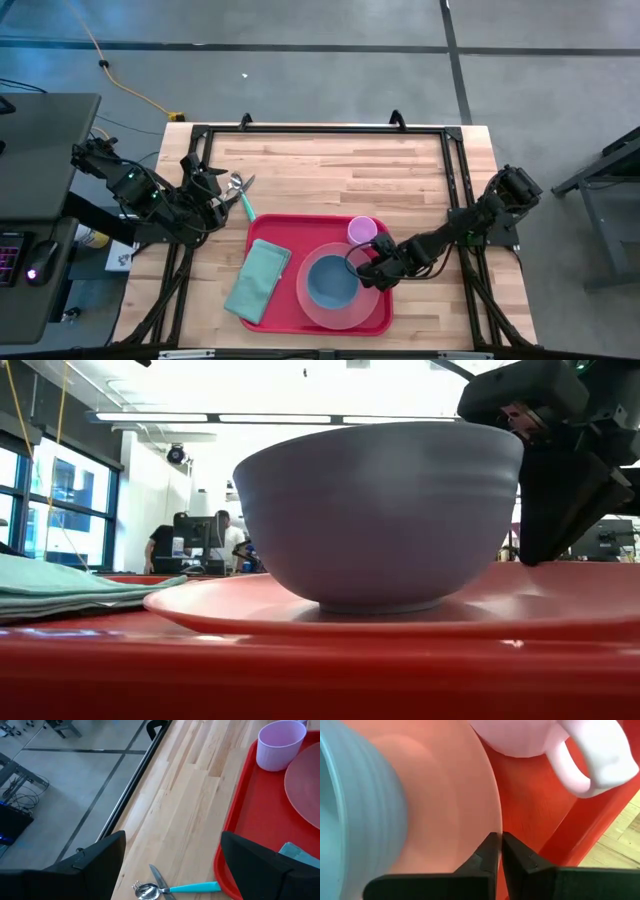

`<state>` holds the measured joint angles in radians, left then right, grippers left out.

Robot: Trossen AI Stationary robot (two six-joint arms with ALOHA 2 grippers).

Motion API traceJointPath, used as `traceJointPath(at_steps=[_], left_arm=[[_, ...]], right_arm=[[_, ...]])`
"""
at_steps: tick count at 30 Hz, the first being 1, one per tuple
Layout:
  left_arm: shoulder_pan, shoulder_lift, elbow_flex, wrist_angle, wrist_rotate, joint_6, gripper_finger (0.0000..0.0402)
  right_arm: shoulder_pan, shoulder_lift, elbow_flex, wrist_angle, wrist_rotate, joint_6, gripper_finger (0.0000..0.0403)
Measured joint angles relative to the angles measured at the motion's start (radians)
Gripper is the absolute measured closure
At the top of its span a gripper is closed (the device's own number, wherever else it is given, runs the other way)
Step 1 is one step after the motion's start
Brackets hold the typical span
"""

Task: Set up tray
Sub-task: Move the pink plate to the right side on the red serving tray, then adjust the light blue table napkin on the red serving tray

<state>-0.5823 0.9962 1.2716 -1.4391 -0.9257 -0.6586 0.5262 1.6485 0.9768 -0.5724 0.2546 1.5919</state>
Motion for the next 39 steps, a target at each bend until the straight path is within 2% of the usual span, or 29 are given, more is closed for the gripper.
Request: traceJointPath(at_steps=[3,13,19,24,30,36,39], left_arm=[[0.000,0.000,0.000,0.000,0.000,0.000,0.0041],[0.000,0.000,0.000,0.000,0.000,0.000,0.0041],[0.000,0.000,0.000,0.000,0.001,0.000,0.0041],[0.000,0.000,0.000,0.000,0.004,0.000,0.0041],[0.000,0.000,0.000,0.001,0.021,0.000,0.0041],[0.000,0.000,0.000,0.011,0.037,0.000,0.0041],[0.000,0.000,0.000,0.019,0.047,0.000,0.0041]], right_arm=[[0.000,0.000,0.000,0.000,0.000,-0.001,0.0375],[-0.003,-0.004,0.000,-0.035,0.000,0.006,0.0243],[-0.003,-0.074,0.000,-0.061,0.012,0.007,0.0188],[-0.003,-0.177,0.000,-0.065,0.044,-0.001,0.0175],[-0.020,-0.352,0.000,-0.049,0.185,-0.102,0.0181],[-0.123,-0.511,0.000,0.046,0.318,-0.341,0.0185],[-0.214,-0.534,0.000,0.175,0.273,-0.496,0.0185]])
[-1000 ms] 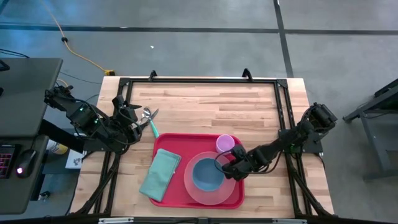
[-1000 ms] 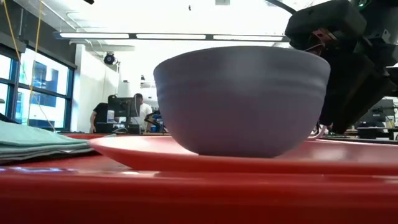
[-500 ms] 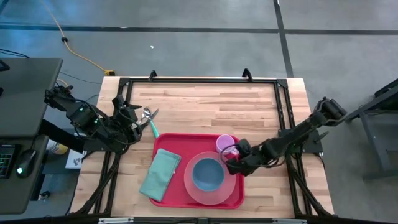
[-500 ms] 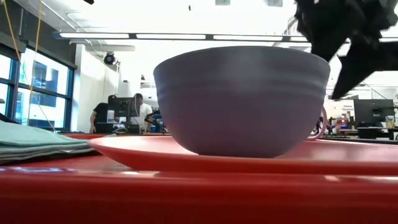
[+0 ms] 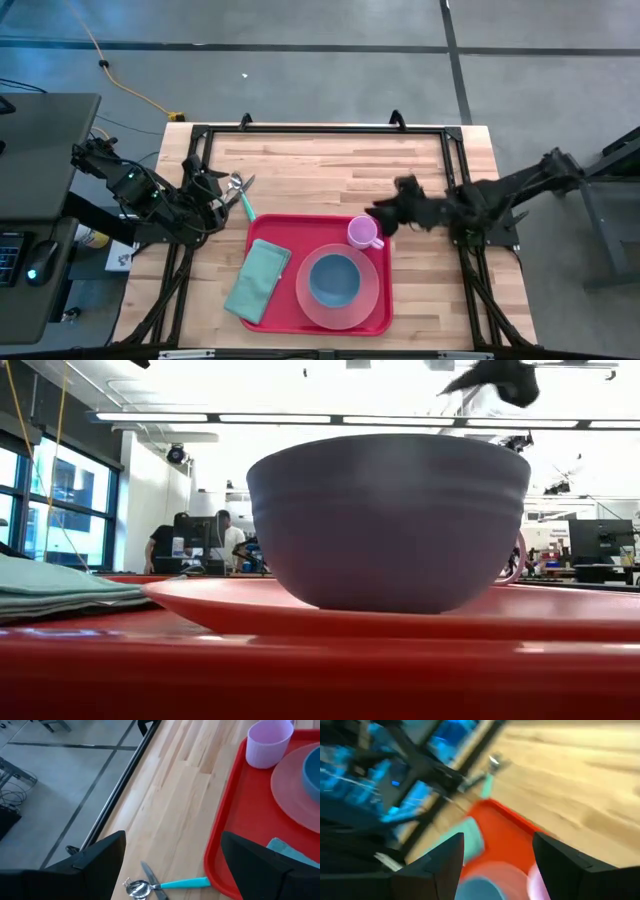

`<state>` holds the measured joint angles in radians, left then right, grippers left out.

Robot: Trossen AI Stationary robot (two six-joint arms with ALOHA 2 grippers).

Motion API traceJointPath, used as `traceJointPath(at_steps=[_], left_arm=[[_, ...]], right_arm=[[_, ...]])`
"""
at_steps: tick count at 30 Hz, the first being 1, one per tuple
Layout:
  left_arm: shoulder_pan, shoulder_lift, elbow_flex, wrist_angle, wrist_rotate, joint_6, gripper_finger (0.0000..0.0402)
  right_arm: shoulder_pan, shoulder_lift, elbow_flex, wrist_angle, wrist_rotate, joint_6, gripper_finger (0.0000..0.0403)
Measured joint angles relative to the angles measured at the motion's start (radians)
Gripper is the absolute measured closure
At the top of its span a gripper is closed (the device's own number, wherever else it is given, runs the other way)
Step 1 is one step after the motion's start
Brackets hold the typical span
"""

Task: Set up tray
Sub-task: Adjust the light blue table napkin on the red serving tray

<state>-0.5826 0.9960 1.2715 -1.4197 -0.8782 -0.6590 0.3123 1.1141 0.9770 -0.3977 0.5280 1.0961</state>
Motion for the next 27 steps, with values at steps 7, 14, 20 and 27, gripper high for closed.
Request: traceJointPath(at_steps=[7,14,20,27], left_arm=[[0.000,0.001,0.000,0.019,0.000,0.000,0.0041],[0.000,0.010,0.000,0.128,-0.029,0.044,0.0041],[0.000,0.061,0.000,0.143,0.132,0.084,0.0041],[0.000,0.139,0.000,-0.019,0.449,-0.084,0.0041]], right_arm=[[-0.174,0.065,0.002,0.352,-0.277,-0.219,0.0185],[-0.201,0.105,0.052,0.267,-0.364,-0.260,0.0186],[-0.201,0.100,0.162,0.050,-0.363,-0.328,0.0191],[-0.201,0.098,0.266,-0.149,-0.354,-0.407,0.0192]])
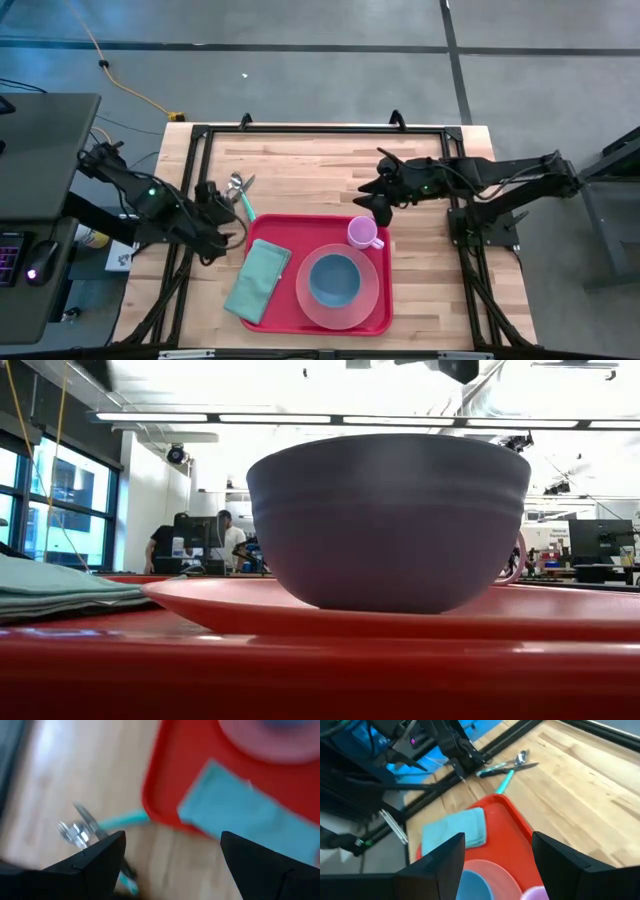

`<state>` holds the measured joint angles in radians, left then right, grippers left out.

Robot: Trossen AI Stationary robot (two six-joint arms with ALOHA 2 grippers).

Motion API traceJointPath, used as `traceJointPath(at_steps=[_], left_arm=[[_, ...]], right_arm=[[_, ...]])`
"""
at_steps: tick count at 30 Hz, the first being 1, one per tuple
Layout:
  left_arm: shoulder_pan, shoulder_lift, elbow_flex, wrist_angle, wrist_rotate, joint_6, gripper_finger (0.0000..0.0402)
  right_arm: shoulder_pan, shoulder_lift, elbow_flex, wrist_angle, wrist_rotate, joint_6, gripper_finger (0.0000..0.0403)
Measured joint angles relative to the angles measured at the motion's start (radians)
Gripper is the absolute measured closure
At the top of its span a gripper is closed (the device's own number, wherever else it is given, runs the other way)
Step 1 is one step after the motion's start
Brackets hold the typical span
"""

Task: Set up tray
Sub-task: Adjust the light blue table napkin on the red serving tray

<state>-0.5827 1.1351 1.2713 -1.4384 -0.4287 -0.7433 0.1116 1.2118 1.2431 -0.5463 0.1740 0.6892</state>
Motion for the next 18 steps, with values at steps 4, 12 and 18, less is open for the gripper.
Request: traceJointPath(at_steps=[4,12,18], left_arm=[[0.000,0.061,0.000,-0.022,0.193,0.022,0.0041],[-0.001,0.130,-0.001,0.237,0.372,0.062,0.0041],[-0.020,0.200,0.000,0.531,0.394,0.092,0.0041]], right_arm=[[0.000,0.000,0.013,-0.033,0.000,-0.038,0.0192],[0.000,0.000,0.013,-0.071,-0.039,-0.085,0.0192],[0.000,0.000,0.013,-0.087,-0.066,-0.119,0.0192]])
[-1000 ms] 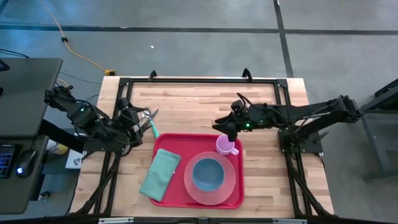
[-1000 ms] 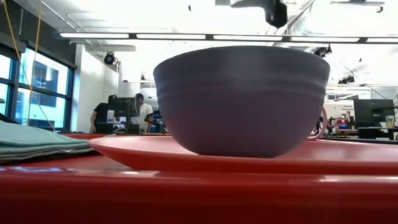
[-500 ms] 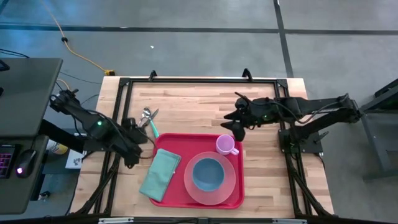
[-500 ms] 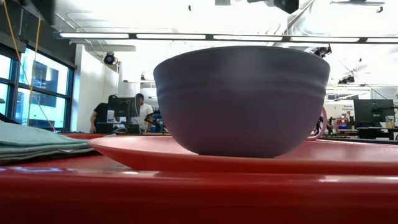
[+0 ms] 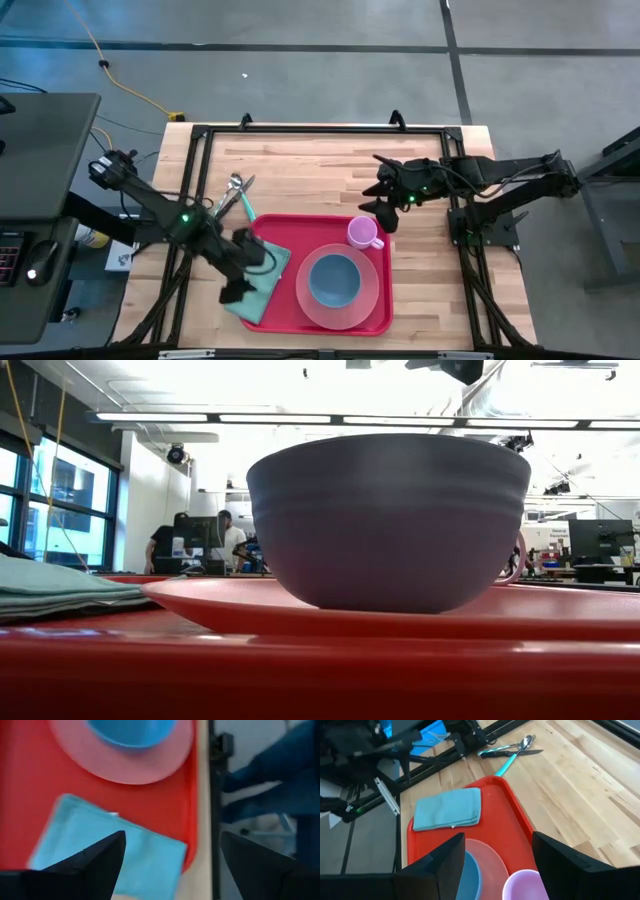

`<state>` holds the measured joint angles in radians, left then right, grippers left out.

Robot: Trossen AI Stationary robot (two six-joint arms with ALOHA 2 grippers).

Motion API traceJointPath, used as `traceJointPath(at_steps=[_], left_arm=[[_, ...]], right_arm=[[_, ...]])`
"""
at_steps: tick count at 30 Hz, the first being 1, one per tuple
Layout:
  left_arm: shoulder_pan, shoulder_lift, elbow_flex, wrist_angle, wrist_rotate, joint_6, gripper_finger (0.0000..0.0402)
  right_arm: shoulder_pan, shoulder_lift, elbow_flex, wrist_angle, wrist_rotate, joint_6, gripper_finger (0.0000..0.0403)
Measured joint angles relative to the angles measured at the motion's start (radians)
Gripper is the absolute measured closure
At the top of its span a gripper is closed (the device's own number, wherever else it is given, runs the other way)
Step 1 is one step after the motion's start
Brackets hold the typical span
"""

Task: Set up tray
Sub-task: Adjust the light blue table napkin on the red serving tray

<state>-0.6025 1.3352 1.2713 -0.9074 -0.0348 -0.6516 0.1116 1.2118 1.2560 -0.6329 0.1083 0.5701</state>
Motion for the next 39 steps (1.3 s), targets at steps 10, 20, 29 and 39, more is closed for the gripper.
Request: traceJointPath(at_steps=[10,20,29,39], left_arm=[[-0.140,0.235,-0.001,0.071,0.077,-0.199,0.0041],[-0.144,0.394,0.000,0.165,0.026,-0.277,0.0041],[-0.131,0.418,0.000,0.023,-0.023,-0.348,0.0041],[-0.087,0.458,0.000,0.046,-0.025,-0.355,0.0041]], right_arm=[[0.000,0.000,0.000,-0.023,-0.062,-0.061,0.0192],[0.000,0.000,0.000,-0.021,-0.100,-0.127,0.0192],[0.000,0.000,0.000,-0.022,-0.143,-0.155,0.0192],[0.000,-0.001,0.000,-0.030,-0.146,-0.186,0.0192]])
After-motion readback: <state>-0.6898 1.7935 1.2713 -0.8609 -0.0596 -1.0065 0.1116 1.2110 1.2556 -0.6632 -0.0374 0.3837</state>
